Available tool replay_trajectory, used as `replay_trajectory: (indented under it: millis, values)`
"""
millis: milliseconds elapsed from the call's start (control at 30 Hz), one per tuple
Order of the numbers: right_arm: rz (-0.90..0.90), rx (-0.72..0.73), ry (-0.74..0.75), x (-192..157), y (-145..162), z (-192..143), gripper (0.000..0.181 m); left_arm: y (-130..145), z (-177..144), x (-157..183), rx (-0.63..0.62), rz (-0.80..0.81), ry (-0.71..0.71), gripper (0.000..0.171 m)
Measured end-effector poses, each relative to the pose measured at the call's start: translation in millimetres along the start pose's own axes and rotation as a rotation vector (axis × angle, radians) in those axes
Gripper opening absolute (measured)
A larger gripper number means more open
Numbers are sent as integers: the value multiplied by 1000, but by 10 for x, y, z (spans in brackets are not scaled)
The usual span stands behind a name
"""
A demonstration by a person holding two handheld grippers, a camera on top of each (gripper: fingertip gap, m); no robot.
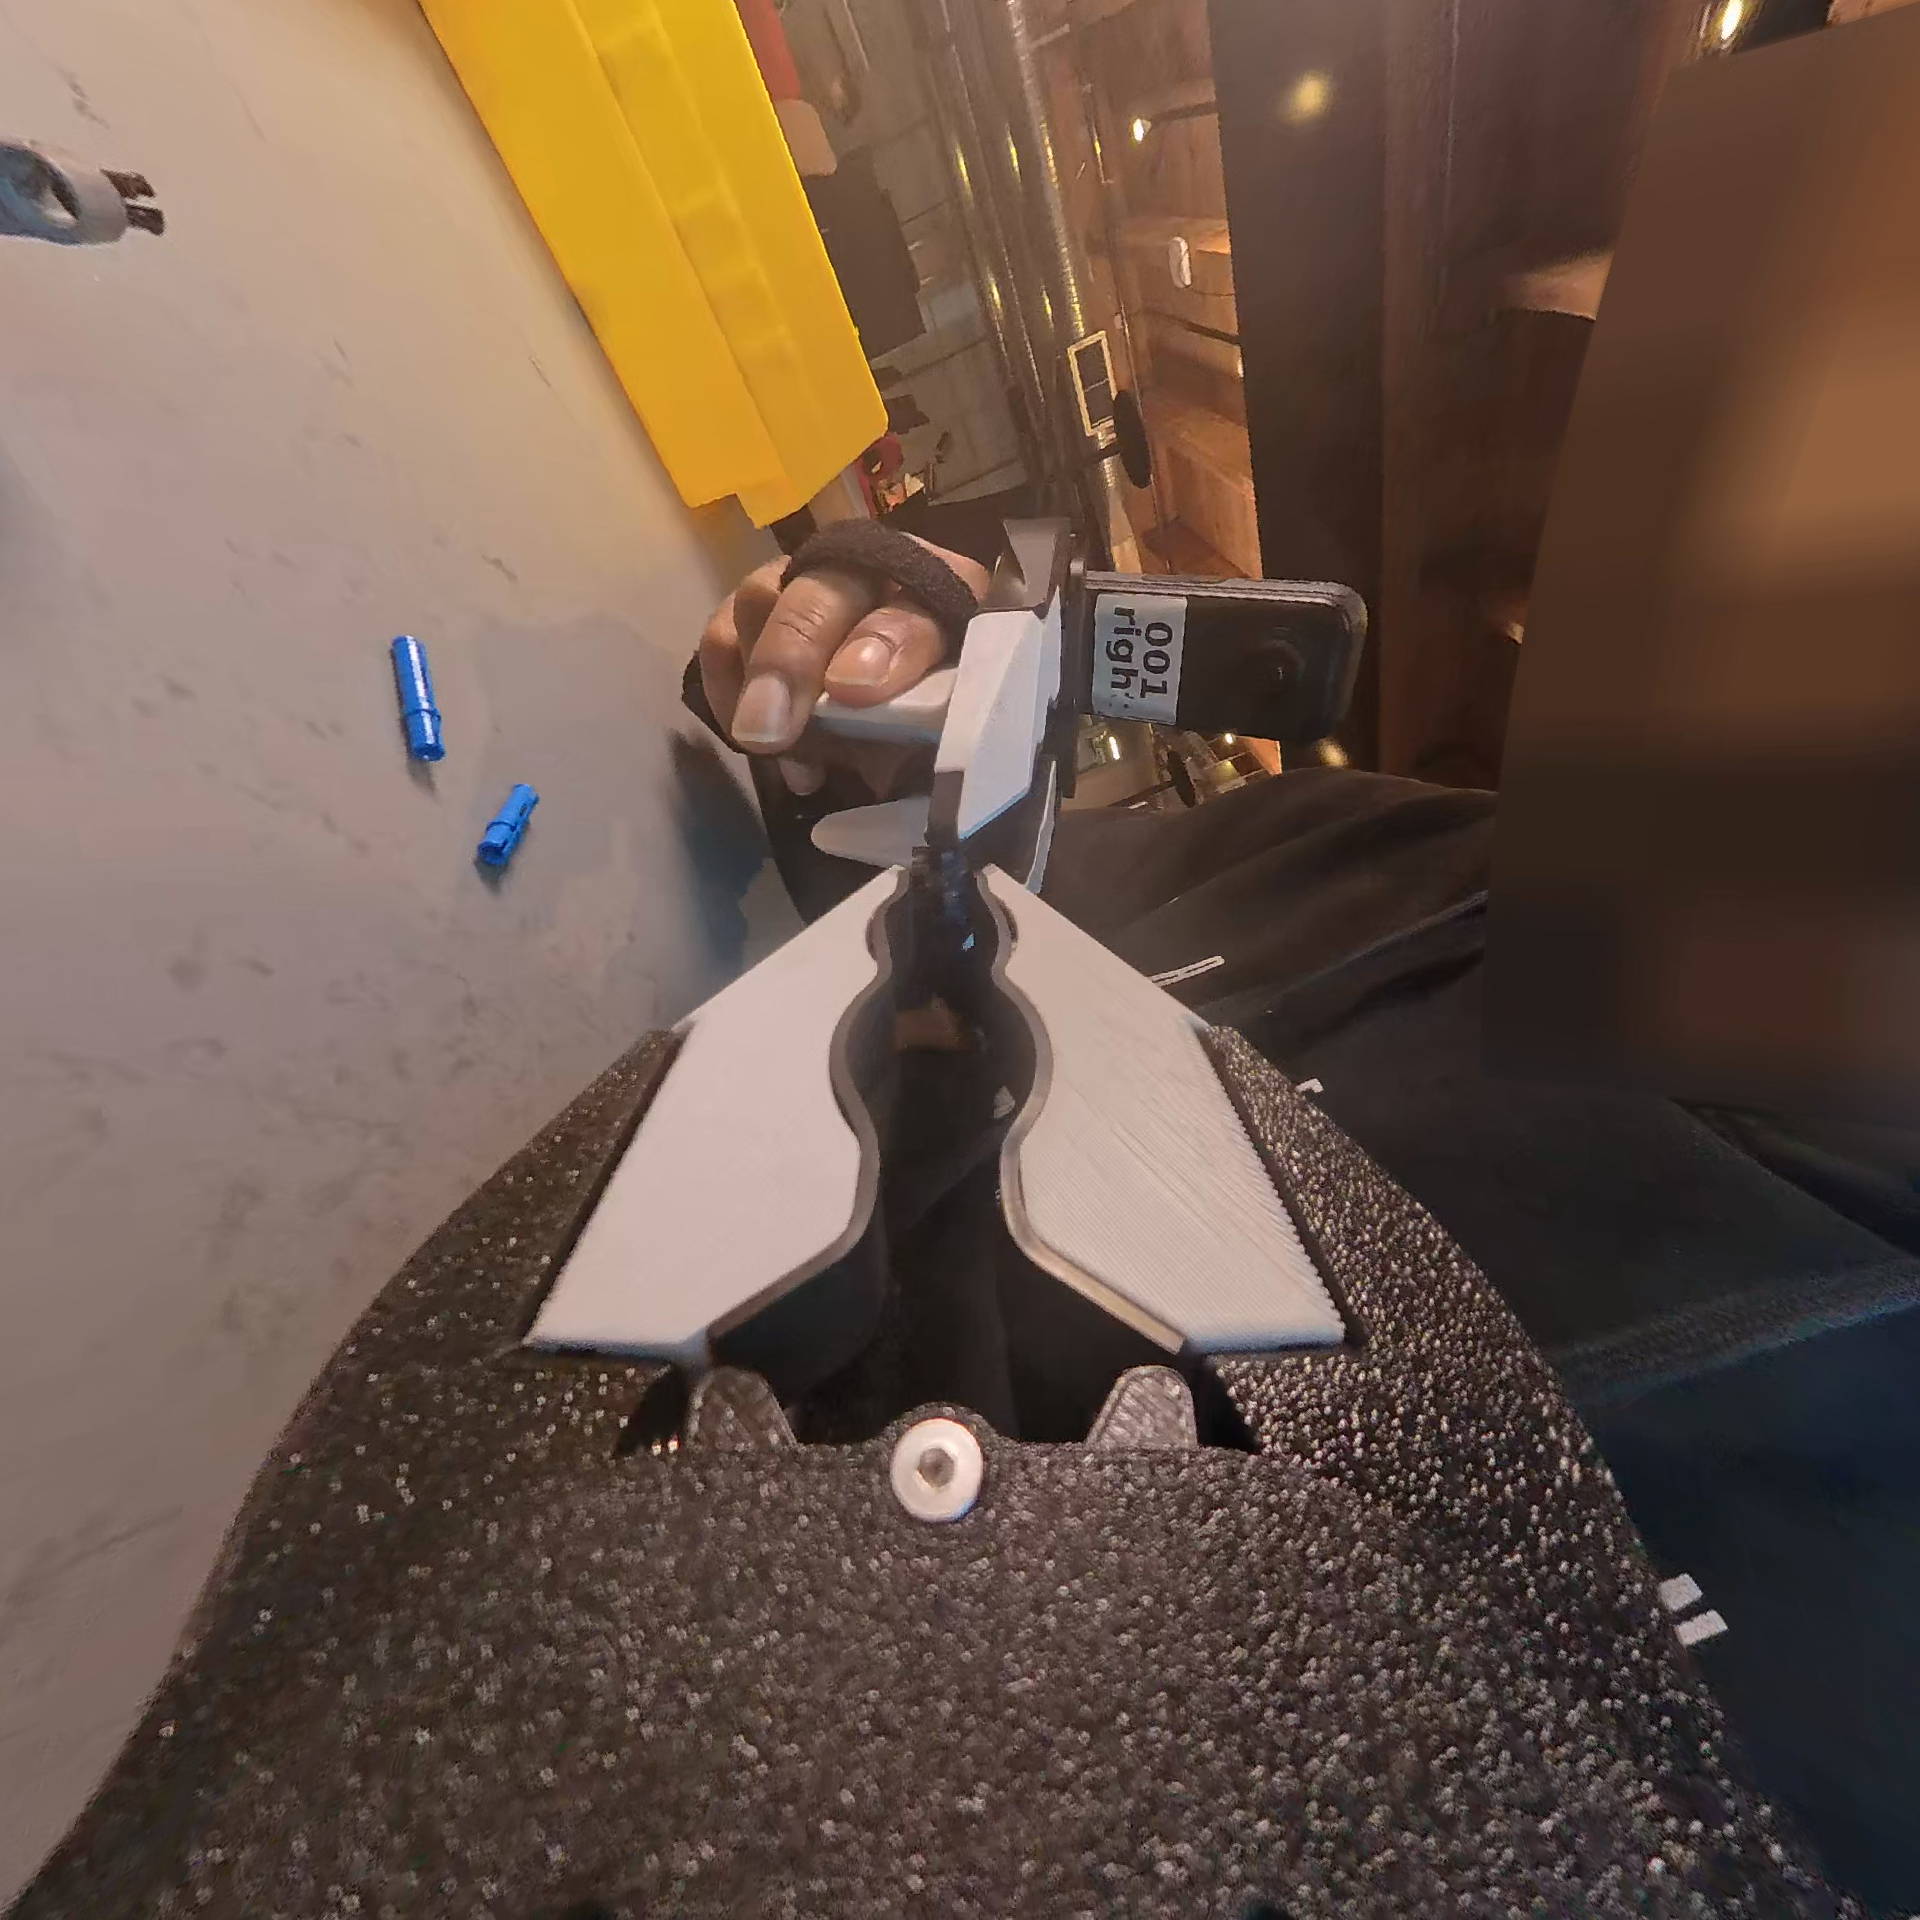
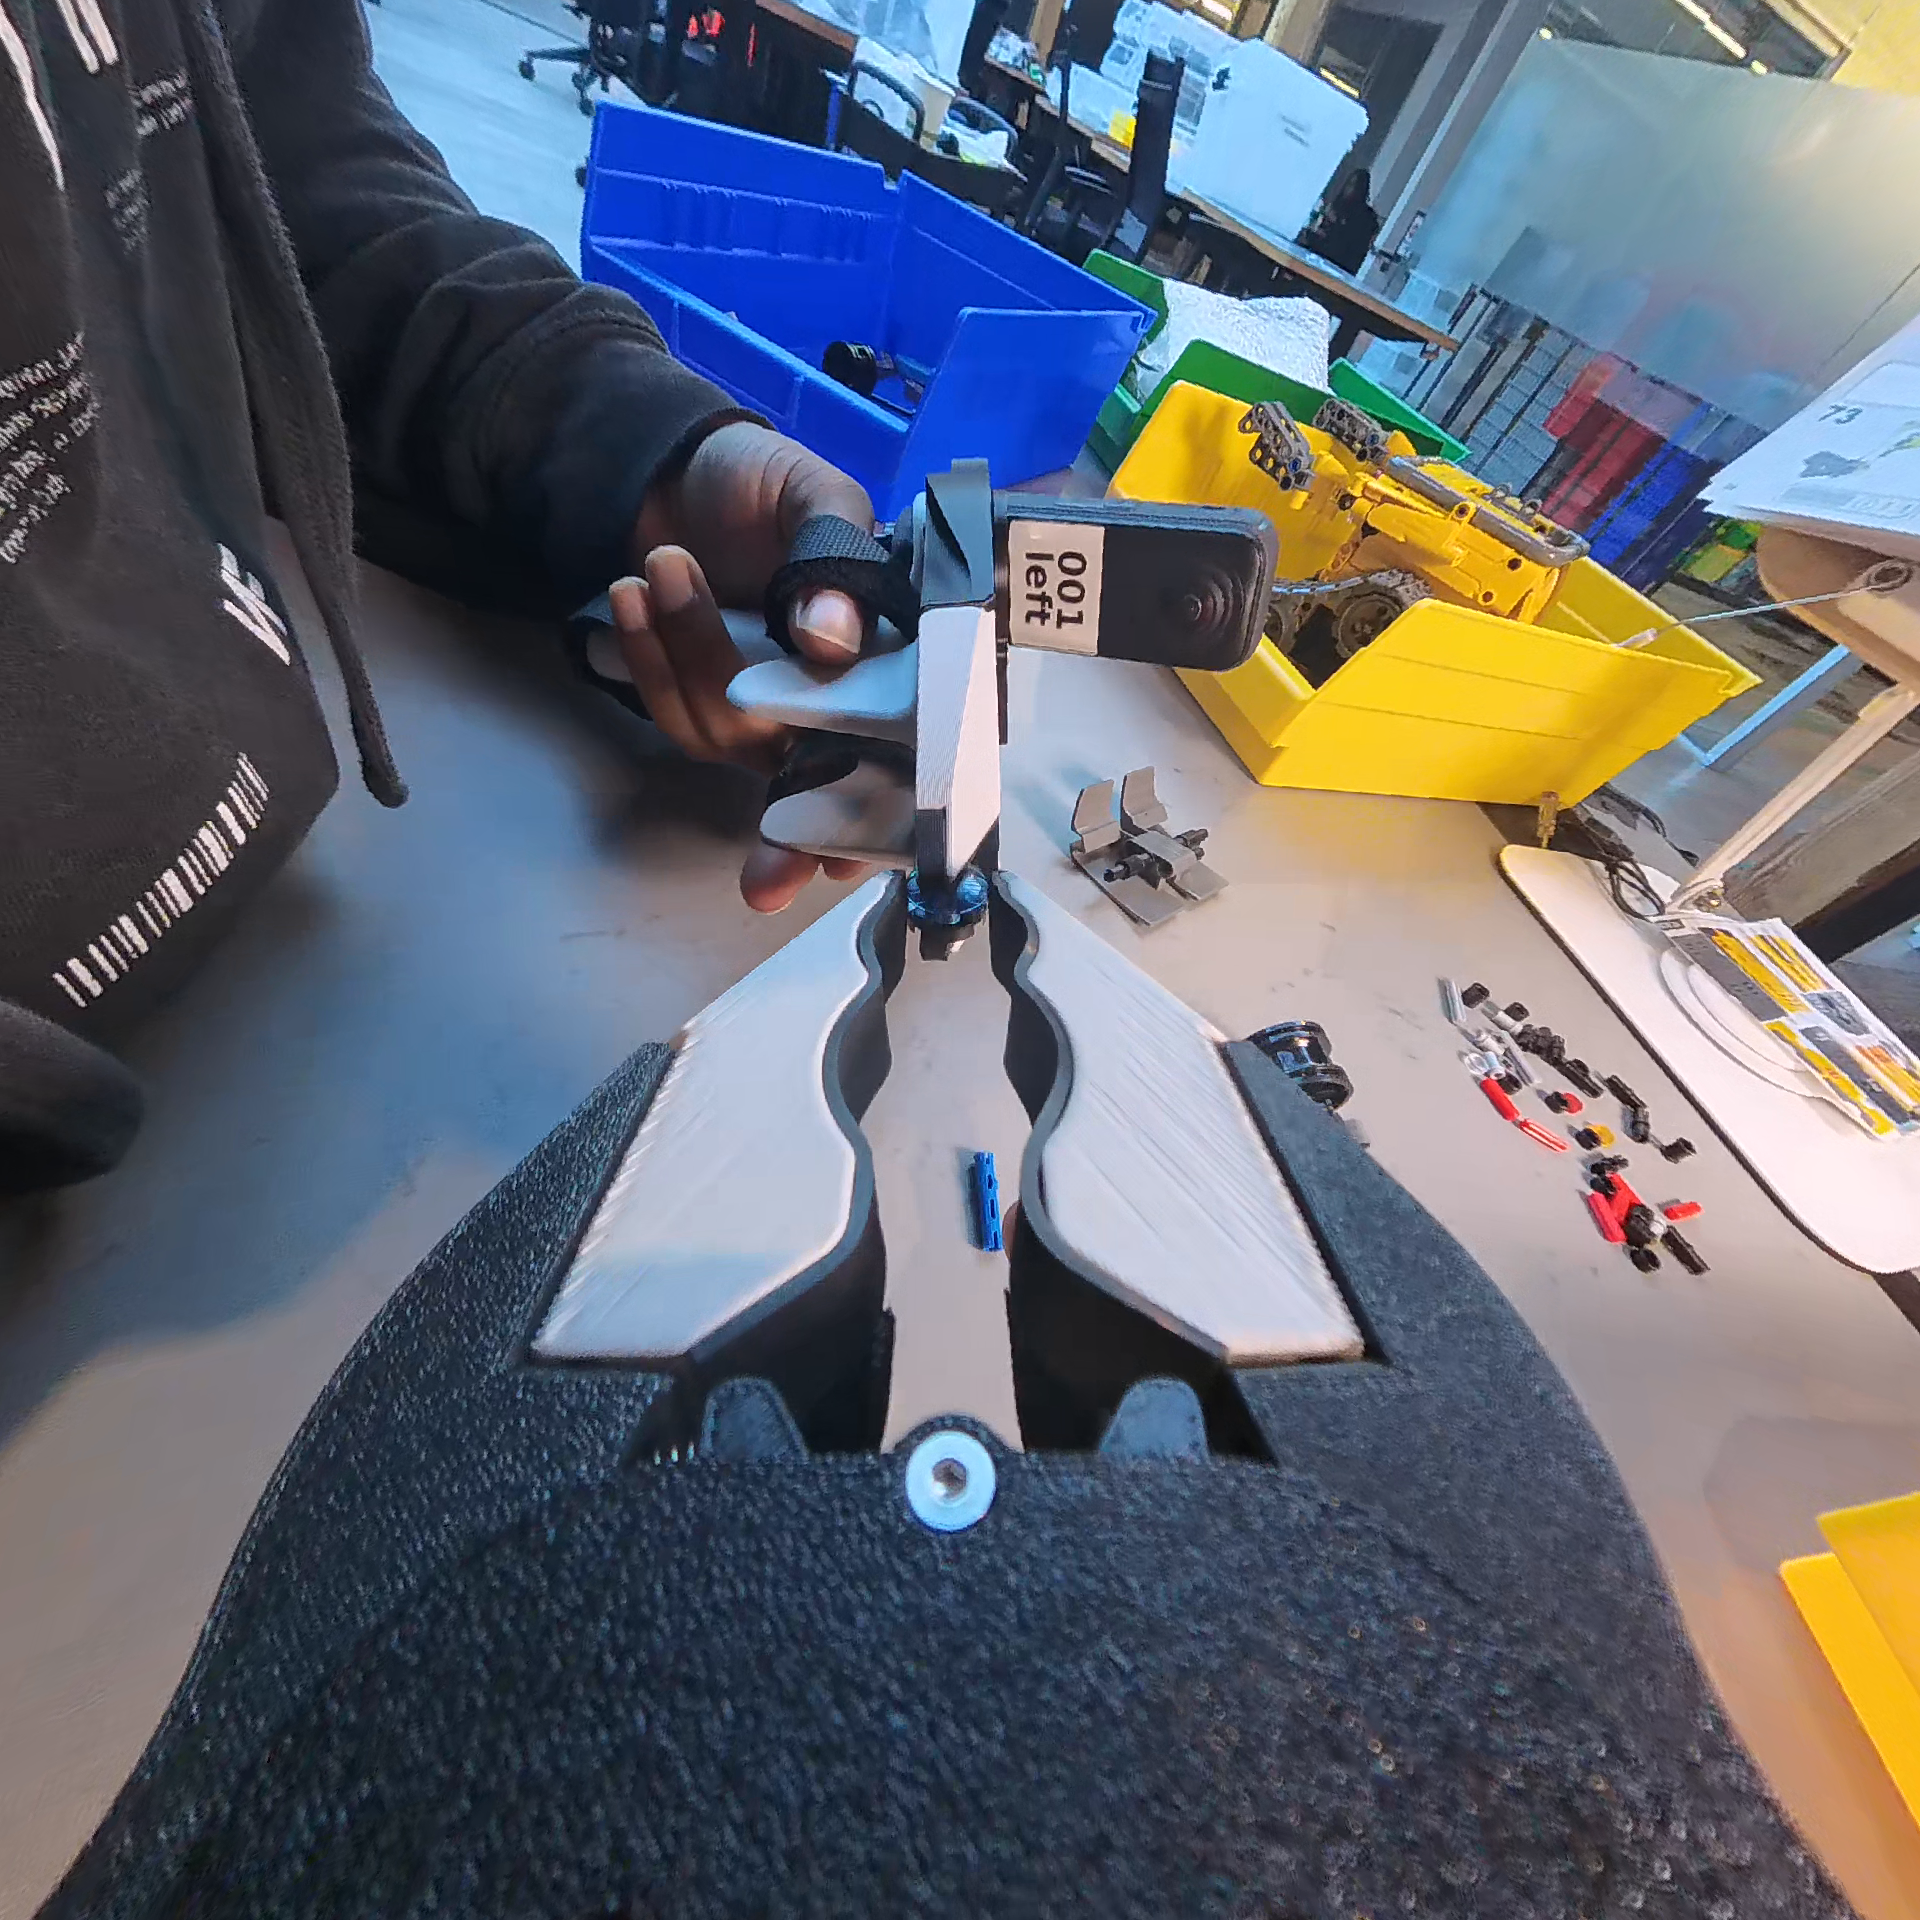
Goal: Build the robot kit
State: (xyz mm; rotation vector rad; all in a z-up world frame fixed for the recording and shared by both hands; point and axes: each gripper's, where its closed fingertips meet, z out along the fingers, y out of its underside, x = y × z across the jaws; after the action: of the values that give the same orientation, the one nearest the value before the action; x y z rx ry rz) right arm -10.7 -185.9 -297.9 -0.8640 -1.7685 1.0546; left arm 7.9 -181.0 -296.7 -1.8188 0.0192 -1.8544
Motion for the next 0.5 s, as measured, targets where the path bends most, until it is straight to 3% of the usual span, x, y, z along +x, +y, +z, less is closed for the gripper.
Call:
replay_trajectory:
  millis: [500]
  values:
    - [79,14,9,101,17,-57,16,-154,-171,28,38,118,-86,4]
